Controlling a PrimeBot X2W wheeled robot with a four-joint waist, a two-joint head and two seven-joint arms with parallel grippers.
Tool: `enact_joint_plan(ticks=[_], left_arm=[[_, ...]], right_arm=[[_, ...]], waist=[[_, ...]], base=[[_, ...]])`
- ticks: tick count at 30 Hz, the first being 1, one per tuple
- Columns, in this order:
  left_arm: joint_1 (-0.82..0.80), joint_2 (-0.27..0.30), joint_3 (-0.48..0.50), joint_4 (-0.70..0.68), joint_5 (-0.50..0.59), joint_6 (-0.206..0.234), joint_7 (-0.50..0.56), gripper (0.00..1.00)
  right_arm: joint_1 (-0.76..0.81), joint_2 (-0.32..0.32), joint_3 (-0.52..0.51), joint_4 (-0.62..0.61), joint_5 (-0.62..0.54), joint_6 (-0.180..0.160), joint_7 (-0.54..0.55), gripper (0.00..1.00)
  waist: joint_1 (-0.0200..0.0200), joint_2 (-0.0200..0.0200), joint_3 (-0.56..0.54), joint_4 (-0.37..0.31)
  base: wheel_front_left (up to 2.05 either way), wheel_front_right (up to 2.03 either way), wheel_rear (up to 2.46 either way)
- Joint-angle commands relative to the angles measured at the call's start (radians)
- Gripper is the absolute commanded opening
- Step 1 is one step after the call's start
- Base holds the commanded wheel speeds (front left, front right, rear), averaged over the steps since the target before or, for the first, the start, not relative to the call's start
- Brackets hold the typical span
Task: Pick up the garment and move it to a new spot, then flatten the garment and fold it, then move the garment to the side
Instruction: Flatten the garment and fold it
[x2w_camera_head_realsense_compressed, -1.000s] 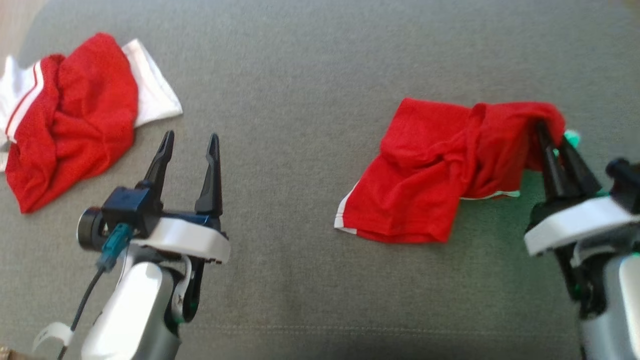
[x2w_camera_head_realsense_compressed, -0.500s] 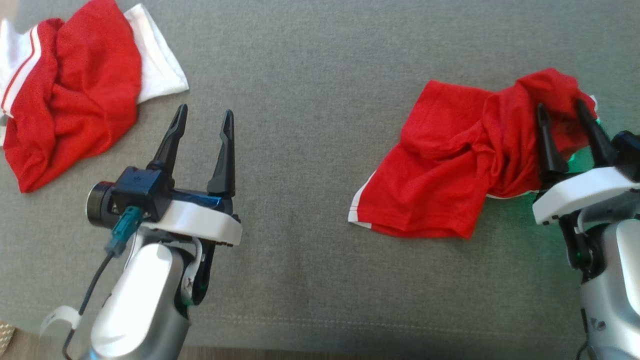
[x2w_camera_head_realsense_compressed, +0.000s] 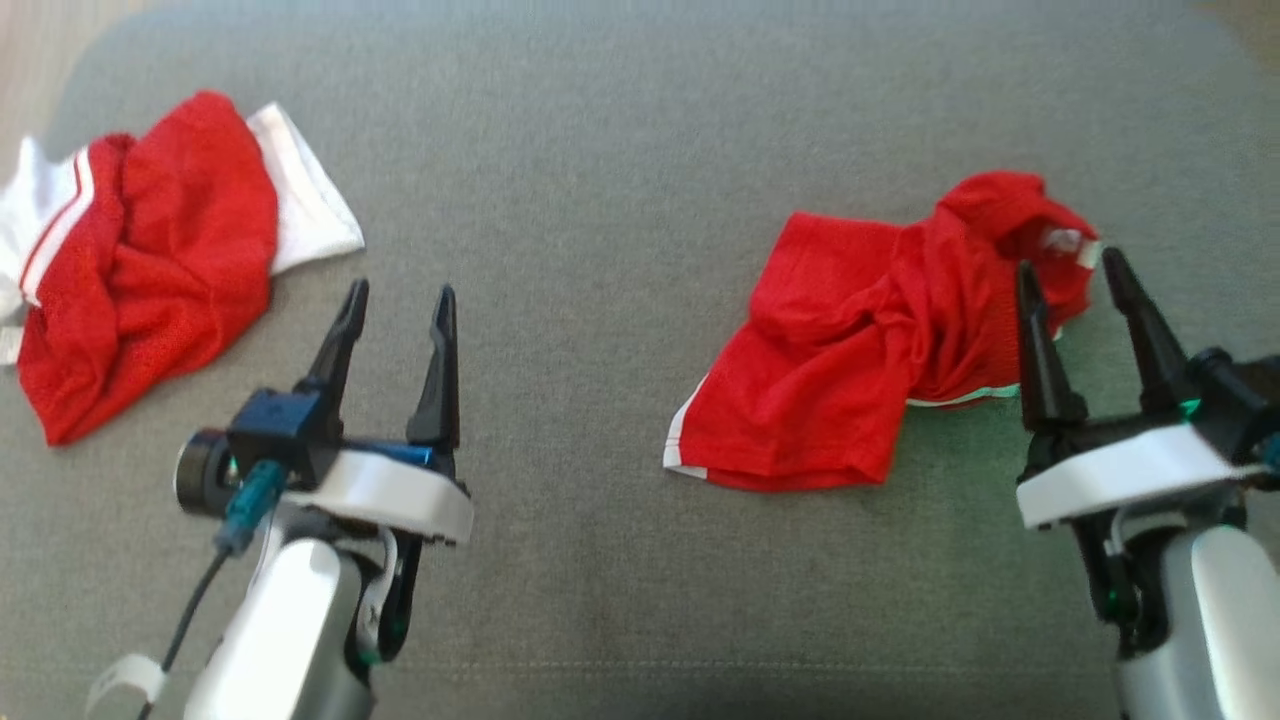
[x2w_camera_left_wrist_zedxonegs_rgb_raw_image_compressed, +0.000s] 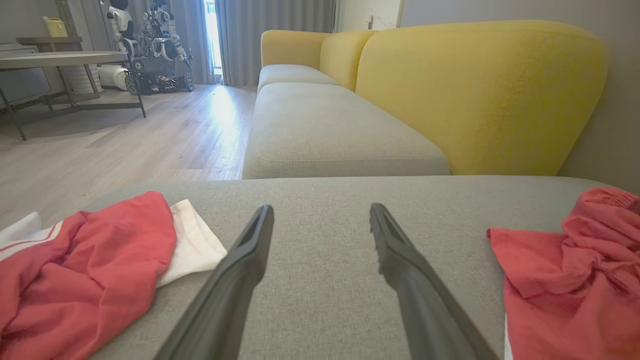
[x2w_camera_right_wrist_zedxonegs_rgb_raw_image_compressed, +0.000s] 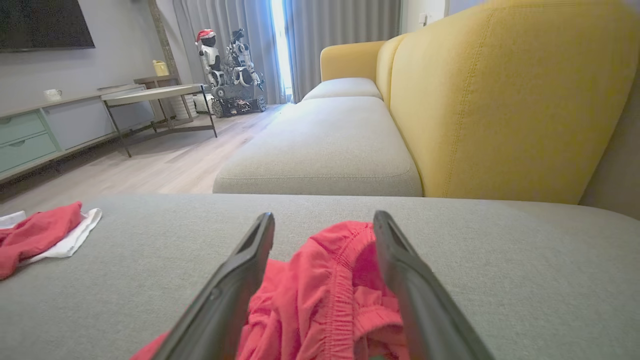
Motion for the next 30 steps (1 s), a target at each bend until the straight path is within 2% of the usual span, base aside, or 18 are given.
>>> enact_joint_plan(ticks=[1, 11, 25, 30], left_arm=[[-0.011, 0.018, 0.043, -0.027, 0.011, -0.002, -0.009, 1.00], [0.074, 0.035, 0.034, -0.024, 0.007, 0.010, -0.003, 1.00], [0.080, 0.052, 0.024, -0.049, 0.005, 0.018, 0.020, 1.00], [0.062, 0.051, -0.006, -0.063, 0.018, 0.007, 0.028, 1.00]], right_arm=[[0.002, 0.004, 0.024, -0.051, -0.010, 0.004, 0.005, 1.00], [0.105, 0.024, 0.010, -0.112, -0.021, 0.004, 0.044, 1.00], [0.120, 0.040, -0.008, -0.127, -0.024, 0.004, 0.059, 1.00], [0.117, 0.044, -0.007, -0.126, -0.022, 0.004, 0.061, 1.00]], waist=[[0.0000, 0.0000, -0.030, -0.014], [0.0000, 0.0000, -0.106, -0.029], [0.0000, 0.0000, -0.109, -0.025], [0.0000, 0.0000, -0.100, -0.026]], base=[[0.00, 0.00, 0.00], [0.00, 0.00, 0.00], [0.00, 0.00, 0.00], [0.00, 0.00, 0.00]])
